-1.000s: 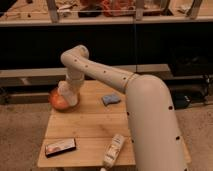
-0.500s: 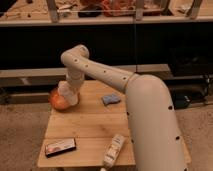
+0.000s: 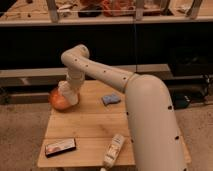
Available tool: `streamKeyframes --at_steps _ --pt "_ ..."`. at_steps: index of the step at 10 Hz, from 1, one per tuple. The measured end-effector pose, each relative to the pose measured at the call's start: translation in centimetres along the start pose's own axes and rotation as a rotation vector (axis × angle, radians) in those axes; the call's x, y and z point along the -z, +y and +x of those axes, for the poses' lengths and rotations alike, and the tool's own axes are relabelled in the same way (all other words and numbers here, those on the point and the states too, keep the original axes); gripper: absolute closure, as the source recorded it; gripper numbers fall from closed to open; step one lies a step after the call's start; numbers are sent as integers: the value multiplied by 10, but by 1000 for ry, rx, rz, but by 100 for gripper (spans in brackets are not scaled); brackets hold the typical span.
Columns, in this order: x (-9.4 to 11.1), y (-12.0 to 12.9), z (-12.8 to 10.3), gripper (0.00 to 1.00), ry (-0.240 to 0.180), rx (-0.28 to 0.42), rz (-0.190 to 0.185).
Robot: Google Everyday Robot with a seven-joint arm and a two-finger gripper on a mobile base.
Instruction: Place the ceramic cup in the ceramic bowl
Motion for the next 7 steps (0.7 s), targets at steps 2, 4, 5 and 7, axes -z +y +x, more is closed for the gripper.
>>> streamKeyframes --at_steps 2,4,5,7 --pt "0 0 1 93 2 2 0" --pt "0 0 1 89 3 3 -1" --pt "0 0 2 87 4 4 -1" --pt "0 0 2 87 6 5 -2"
